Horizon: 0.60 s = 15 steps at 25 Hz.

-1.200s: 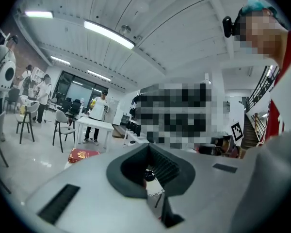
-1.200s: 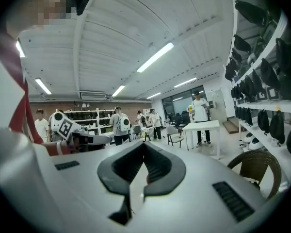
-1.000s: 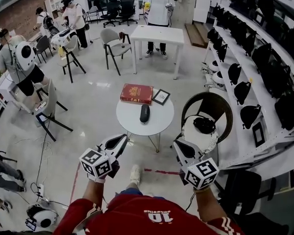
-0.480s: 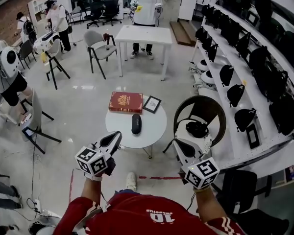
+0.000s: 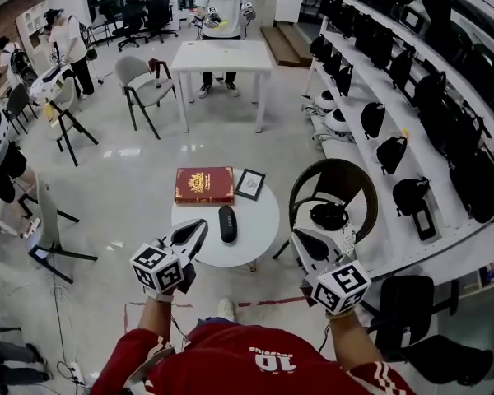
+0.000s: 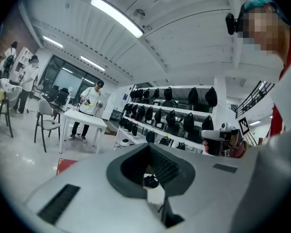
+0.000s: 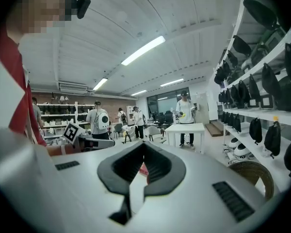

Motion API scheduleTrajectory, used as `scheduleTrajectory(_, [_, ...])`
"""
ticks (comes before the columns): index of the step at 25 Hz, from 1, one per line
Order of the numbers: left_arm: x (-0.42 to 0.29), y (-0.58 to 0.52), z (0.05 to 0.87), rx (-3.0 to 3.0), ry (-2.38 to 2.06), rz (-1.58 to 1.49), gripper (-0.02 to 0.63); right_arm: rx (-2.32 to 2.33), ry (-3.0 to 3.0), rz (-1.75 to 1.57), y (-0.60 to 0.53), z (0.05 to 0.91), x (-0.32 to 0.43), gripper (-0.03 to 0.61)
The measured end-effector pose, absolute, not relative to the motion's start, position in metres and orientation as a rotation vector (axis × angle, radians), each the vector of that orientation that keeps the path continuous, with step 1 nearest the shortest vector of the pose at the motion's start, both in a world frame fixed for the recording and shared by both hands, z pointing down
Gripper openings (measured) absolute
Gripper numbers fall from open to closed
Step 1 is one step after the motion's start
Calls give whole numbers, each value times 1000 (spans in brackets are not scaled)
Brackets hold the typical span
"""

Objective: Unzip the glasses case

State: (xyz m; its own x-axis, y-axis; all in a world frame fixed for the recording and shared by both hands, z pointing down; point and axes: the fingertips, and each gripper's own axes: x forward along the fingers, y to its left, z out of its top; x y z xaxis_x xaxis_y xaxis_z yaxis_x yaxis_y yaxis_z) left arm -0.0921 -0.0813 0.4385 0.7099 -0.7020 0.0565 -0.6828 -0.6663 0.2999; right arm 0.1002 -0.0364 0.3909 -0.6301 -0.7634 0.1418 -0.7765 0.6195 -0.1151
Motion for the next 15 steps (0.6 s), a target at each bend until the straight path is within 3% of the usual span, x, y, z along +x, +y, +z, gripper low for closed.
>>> scheduleTrajectory(15, [-116, -148, 456, 2640, -906, -63, 2, 1400, -2691, 281, -103, 404, 58, 14])
